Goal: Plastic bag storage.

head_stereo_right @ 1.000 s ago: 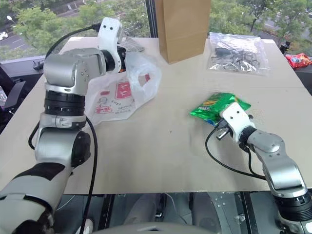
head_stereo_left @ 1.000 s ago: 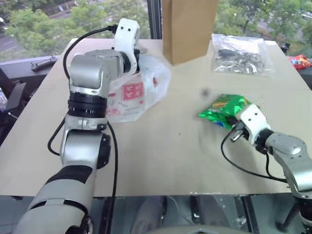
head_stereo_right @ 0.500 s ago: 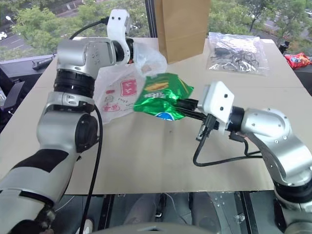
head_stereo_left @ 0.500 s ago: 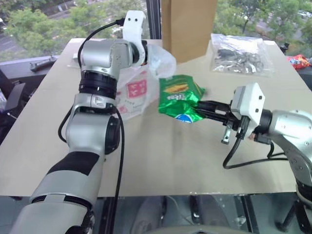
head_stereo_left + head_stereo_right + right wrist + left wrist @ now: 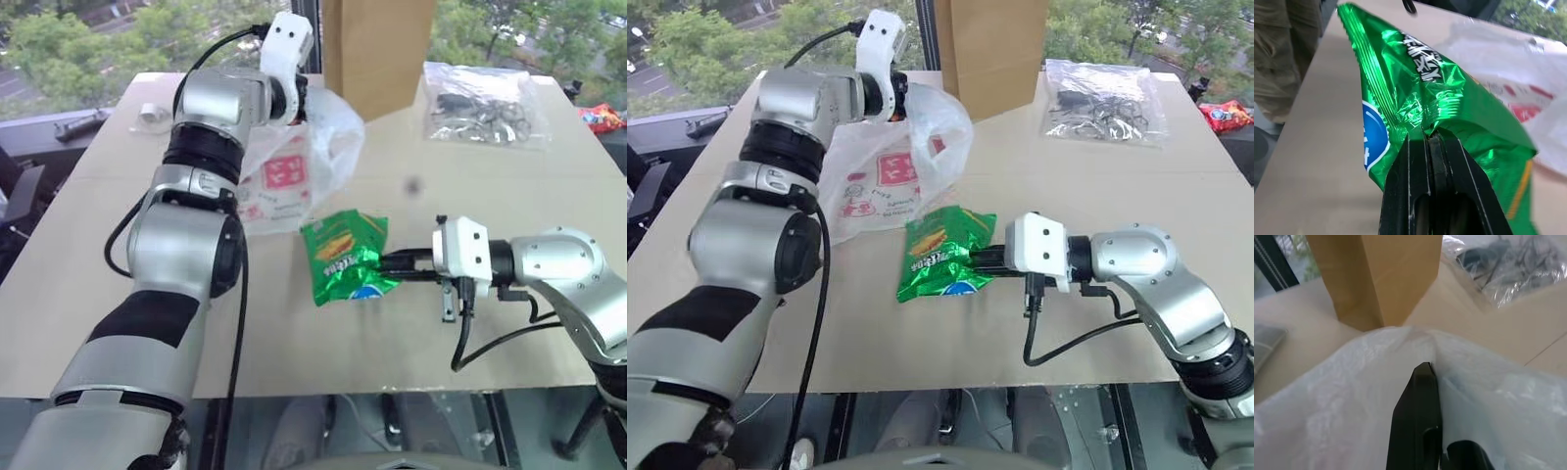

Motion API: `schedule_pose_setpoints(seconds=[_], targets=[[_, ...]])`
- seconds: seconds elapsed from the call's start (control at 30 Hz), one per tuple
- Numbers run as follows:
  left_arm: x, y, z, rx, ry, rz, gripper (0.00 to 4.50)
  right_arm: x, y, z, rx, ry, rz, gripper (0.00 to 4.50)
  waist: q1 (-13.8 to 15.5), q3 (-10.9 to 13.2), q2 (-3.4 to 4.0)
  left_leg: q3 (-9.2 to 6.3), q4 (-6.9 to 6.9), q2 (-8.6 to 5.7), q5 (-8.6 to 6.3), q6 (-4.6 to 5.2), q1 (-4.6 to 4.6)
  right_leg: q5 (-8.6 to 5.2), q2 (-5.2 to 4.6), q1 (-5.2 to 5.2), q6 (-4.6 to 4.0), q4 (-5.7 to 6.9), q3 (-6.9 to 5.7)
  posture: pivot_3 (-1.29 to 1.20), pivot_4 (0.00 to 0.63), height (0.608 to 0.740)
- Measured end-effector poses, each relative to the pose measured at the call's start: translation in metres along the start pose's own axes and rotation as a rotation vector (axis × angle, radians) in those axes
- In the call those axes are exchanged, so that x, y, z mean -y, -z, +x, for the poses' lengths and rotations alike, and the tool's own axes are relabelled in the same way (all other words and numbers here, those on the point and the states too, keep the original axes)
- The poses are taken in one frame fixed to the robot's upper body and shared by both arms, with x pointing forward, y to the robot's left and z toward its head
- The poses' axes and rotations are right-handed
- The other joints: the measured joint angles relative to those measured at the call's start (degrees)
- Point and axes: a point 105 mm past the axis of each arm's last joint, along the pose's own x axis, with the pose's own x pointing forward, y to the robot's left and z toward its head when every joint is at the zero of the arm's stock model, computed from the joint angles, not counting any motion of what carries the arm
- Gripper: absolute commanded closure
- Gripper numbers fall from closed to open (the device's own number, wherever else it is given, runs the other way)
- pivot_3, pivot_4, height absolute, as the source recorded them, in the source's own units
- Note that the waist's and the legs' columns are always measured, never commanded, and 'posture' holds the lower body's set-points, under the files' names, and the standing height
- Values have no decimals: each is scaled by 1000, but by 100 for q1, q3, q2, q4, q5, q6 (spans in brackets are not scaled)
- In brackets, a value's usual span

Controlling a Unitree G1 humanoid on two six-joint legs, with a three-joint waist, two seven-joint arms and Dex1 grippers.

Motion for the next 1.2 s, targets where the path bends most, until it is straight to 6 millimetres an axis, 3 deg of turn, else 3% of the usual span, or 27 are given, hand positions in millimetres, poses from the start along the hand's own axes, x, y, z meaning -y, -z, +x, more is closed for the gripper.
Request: schedule_pose_setpoints(seconds=[0.07, 0.2, 0.27, 0.37, 0.47, 0.63, 0.73, 0.83, 0.97, 1.03, 1.2], targets=[[2, 24, -7, -30, 63, 151, 4500, -1, 7, -1, -18, 21, 8, 4456, -14, 0, 1, 10, 0, 7, 0, -1, -2, 0, -4, -13, -2, 17, 11, 0, 150, 740], [-1, 84, -27, -146, 40, 415, 2846, -7, 20, -2, -39, 69, 60, 4500, 8, 1, -2, 17, 4, 8, 1, -1, -10, 0, -7, -29, -3, 34, 25, 0, 150, 740], [7, 98, -35, -163, 37, 499, 2846, -9, 24, -3, -47, 89, 84, 4500, 41, 2, -3, 17, 16, 5, 0, 0, -16, 0, -15, -30, -2, 37, 35, 0, 150, 740], [14, 101, -46, -159, 15, 593, 2846, -8, 19, -5, -41, 114, 76, 4500, 94, 2, -3, 7, 43, 2, -5, 6, -24, 1, -17, -22, -1, 43, 25, 0, 150, 740], [13, 117, -62, -207, -30, 678, 2846, -7, 15, -10, -36, 152, 82, 4500, 107, 1, -2, 7, 48, 3, -17, 28, -9, 1, -16, -10, -1, 50, 12, 0, 150, 740], [13, 124, -79, -214, -68, 603, 2846, -9, 12, -11, -33, 164, 87, 4500, 124, 1, -3, 4, 62, 8, -18, 30, -8, 1, -6, -6, -1, 55, -2, 0, 150, 740], [15, 121, -94, -172, -166, 610, 2156, -12, 11, -10, -31, 169, 92, 4500, 127, 1, -3, 4, 62, 8, -18, 30, 0, 1, -8, 4, -1, 50, -2, 0, 150, 740], [12, 130, -105, -133, -300, 522, 748, -11, 13, -10, -30, 188, 105, 4500, 132, 0, -2, 3, 62, 11, -18, 30, 3, 1, -7, 6, -1, 51, -2, 0, 150, 740], [12, 146, -126, -103, -372, 437, 748, -16, 17, -10, -29, 201, 134, 4500, 148, 0, -2, 1, 61, 14, -18, 29, 2, 1, -9, 5, -3, 51, -2, 0, 150, 740], [9, 151, -154, -76, -438, 466, 748, -19, 19, -11, -30, 201, 145, 4500, 121, 0, -2, 6, 57, 15, -19, 28, 5, 2, -12, 5, -4, 44, 7, 0, 150, 740], [11, 165, -188, -53, -521, 428, 748, -20, 20, -12, -30, 206, 148, 4500, 198, -2, -1, -9, 59, 14, -20, 28, 6, 3, -20, 18, -6, 37, 0, 0, 150, 740]])
